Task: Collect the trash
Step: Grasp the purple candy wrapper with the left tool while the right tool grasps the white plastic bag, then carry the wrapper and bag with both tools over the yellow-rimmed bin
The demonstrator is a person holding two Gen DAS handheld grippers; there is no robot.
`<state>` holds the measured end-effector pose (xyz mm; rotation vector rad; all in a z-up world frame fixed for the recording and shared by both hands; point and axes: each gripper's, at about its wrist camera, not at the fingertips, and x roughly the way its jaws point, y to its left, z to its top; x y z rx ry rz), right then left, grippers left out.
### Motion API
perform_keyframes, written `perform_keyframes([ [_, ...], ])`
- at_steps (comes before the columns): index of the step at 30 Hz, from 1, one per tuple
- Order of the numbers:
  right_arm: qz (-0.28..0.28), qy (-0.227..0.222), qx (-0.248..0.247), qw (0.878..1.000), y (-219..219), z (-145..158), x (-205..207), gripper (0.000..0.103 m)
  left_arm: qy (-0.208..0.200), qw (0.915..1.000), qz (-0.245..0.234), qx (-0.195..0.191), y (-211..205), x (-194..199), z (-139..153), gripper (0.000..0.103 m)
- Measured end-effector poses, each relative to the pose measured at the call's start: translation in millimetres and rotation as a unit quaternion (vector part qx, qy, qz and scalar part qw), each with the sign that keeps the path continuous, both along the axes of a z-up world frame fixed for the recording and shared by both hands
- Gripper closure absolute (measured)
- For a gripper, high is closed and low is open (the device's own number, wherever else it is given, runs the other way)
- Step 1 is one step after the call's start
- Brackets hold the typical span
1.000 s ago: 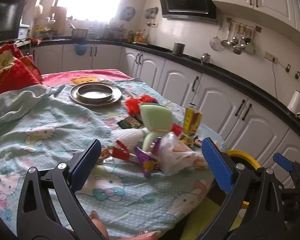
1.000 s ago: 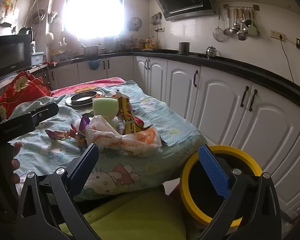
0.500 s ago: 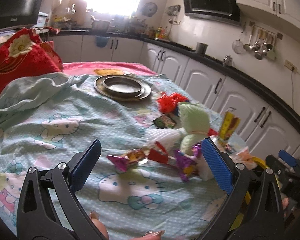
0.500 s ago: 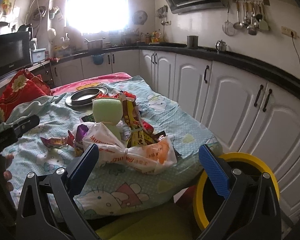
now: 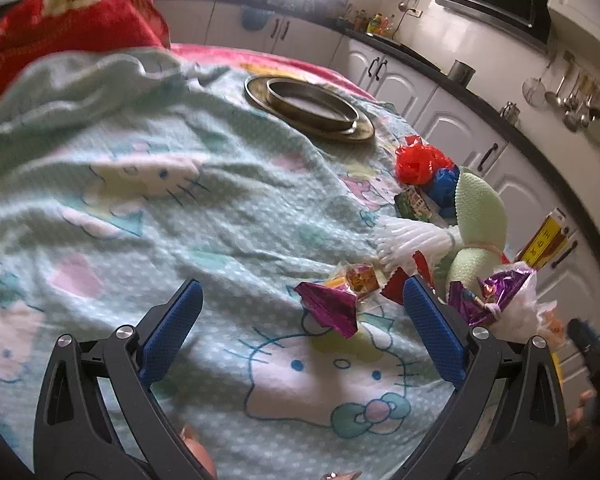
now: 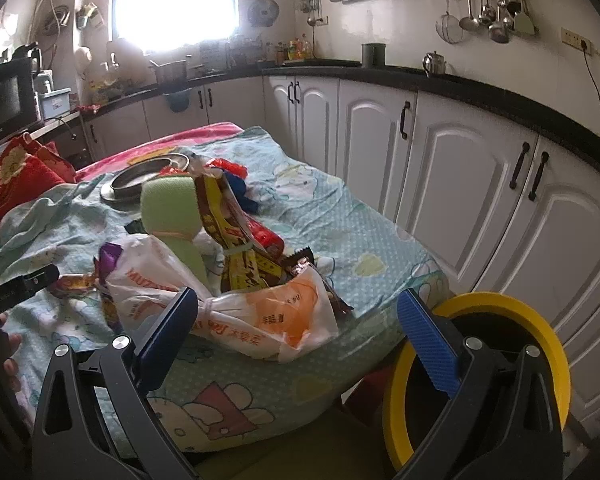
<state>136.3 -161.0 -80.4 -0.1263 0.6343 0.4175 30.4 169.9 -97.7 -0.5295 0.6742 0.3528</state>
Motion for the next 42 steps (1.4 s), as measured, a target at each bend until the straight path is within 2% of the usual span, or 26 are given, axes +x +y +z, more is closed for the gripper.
perform_keyframes([
  [3, 0.001, 0.014, 0.006, 1.0, -1.0, -5.1, 5.4, 0.006, -0.007, 1.0, -0.005, -0.005, -0.6, 3.2, -0.2, 0.013],
  [5, 0.004, 0.026, 0.017, 1.0, -2.9, -7.7, 9.9, 0.01, -0.011, 0.9998, -0.011, -0.008, -3.1, 7.3, 0.9, 0.022],
  [11, 0.013, 0.07, 0.041, 0.997, -3.5, -18.1, 25.1, 0.032, -0.011, 0.9994, -0.024, -0.024, -5.4, 16.0, -4.7, 0.047],
  [16, 0.033, 0.084, 0.052, 0.995, -1.2, -20.1, 23.6, 0.049, -0.011, 0.9991, -0.028, -0.031, -4.6, 15.3, -7.3, 0.08],
  [17, 0.032, 0.084, 0.051, 0.995, -1.4, -18.8, 23.0, 0.058, -0.011, 0.999, -0.031, -0.032, -5.0, 14.5, -7.6, 0.083],
  [18, 0.029, 0.084, 0.051, 0.995, -2.0, -18.1, 23.2, 0.069, -0.012, 0.9989, -0.033, -0.033, -5.4, 13.9, -7.7, 0.083],
  [20, 0.025, 0.089, 0.053, 0.994, -5.4, -18.0, 25.0, 0.082, -0.014, 0.9987, -0.037, -0.032, -6.6, 12.9, -7.2, 0.084],
  [21, 0.022, 0.092, 0.053, 0.994, -7.0, -18.5, 25.4, 0.092, -0.016, 0.9986, -0.039, -0.031, -7.2, 11.8, -6.5, 0.084],
  [25, 0.025, 0.096, 0.053, 0.994, -8.8, -18.4, 25.3, 0.095, -0.024, 0.9987, -0.037, -0.026, -7.2, 5.7, -2.0, 0.085],
  [31, 0.038, 0.069, 0.053, 0.995, -10.3, -3.2, 14.8, 0.098, -0.036, 0.9988, -0.031, -0.01, -5.8, -3.0, 10.2, 0.085],
  [42, 0.025, 0.043, 0.076, 0.996, -37.3, 30.1, 4.4, 0.1, -0.085, 0.995, -0.043, 0.03, -18.8, -19.2, 53.3, 0.085],
])
